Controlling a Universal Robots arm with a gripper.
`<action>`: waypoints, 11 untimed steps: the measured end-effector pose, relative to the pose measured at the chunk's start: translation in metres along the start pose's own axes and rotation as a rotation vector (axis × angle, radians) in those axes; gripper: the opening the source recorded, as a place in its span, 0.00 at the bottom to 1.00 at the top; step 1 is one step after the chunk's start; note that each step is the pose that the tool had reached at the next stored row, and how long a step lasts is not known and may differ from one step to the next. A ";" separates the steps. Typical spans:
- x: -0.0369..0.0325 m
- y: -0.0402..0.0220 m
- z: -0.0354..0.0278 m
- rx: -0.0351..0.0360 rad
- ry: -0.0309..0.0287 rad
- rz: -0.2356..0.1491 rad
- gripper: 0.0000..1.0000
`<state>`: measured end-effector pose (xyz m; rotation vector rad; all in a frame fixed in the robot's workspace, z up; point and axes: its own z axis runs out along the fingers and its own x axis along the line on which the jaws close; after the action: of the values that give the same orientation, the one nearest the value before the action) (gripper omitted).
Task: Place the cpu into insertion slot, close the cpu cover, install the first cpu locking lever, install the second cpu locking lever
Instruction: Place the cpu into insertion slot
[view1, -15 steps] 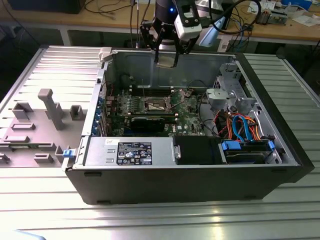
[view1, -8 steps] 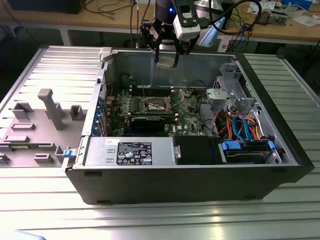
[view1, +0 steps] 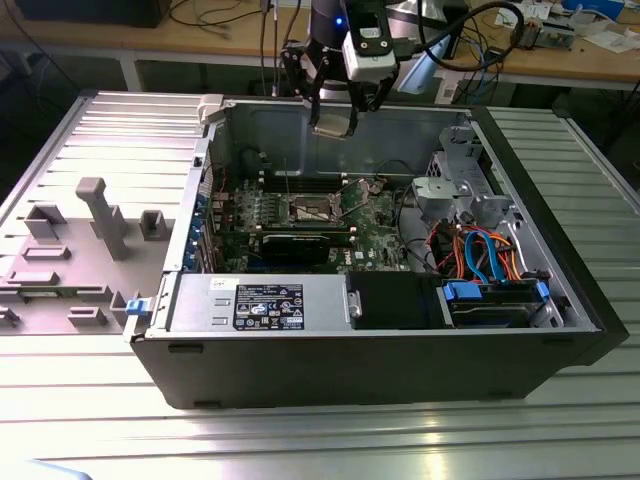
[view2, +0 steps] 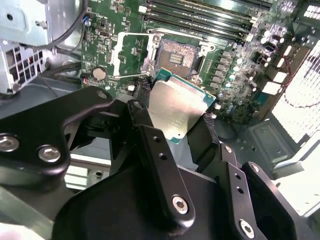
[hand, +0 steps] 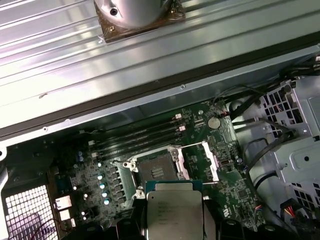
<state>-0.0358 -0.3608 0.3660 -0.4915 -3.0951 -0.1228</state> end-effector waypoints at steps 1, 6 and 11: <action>0.0000 0.0000 0.0005 -0.0002 -0.0007 0.011 0.55; 0.0000 -0.0001 0.0016 -0.0006 -0.0026 0.036 0.55; 0.0000 -0.0002 0.0021 -0.0008 -0.0034 0.046 0.55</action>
<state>-0.0358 -0.3608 0.3639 -0.5632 -3.0846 -0.1230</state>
